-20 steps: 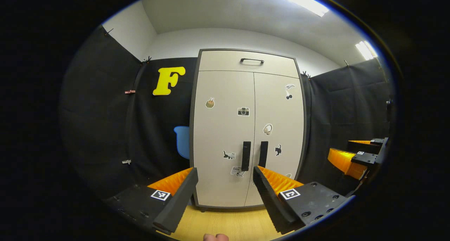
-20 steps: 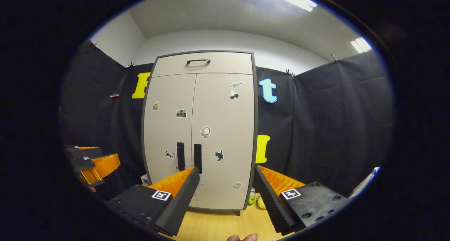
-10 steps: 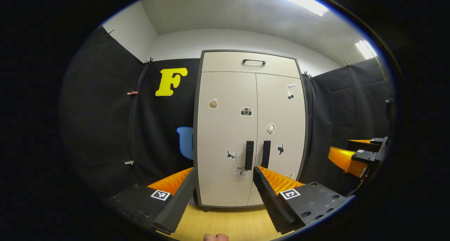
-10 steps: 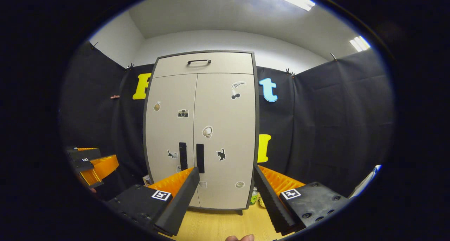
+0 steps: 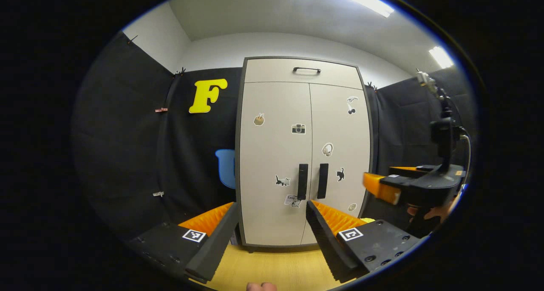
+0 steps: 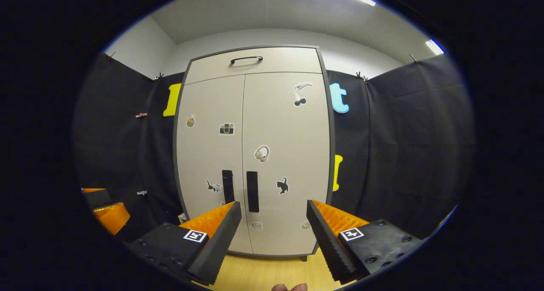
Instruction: Open the right door of the double-door shoe cabinet with the right hand, and open the left door with the left hand.
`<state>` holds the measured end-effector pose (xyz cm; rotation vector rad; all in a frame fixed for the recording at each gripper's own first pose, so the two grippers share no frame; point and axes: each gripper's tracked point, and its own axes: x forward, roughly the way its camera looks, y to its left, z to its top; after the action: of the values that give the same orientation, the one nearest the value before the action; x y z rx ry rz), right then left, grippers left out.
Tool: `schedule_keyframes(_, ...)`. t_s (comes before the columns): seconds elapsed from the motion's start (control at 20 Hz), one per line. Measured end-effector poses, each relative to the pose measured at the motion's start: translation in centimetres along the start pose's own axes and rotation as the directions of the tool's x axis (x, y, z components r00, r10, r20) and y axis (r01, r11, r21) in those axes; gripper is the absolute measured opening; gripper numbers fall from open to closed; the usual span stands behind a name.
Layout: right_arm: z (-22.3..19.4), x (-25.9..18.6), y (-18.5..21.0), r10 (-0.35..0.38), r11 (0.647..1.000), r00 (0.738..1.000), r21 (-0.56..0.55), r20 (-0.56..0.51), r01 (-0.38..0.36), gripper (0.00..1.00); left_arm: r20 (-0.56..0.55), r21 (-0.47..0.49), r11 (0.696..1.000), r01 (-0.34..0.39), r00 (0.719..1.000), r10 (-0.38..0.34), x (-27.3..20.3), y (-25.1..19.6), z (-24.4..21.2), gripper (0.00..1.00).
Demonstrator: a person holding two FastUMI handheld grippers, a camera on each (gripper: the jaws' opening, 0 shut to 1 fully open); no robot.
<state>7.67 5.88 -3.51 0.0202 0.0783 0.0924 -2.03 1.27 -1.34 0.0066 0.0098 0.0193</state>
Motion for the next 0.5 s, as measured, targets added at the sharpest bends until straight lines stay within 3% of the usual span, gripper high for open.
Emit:
schedule_keyframes(0.2, -1.7, 5.7, 2.9, 0.042, 0.999, 0.999, 0.02, -0.008, -0.042, 0.98, -0.012, 0.005, 1.0, -0.005, 1.0, 0.005, 0.1, 0.8, -0.9, 0.98)
schedule_keyframes(0.5, -2.5, 12.9, 3.7, 0.0, 1.0, 1.0, 0.025, 0.021, -0.001, 0.97, -0.039, -0.004, 1.0, -0.02, 0.999, 0.02, 0.5, 2.3, -2.2, 0.97)
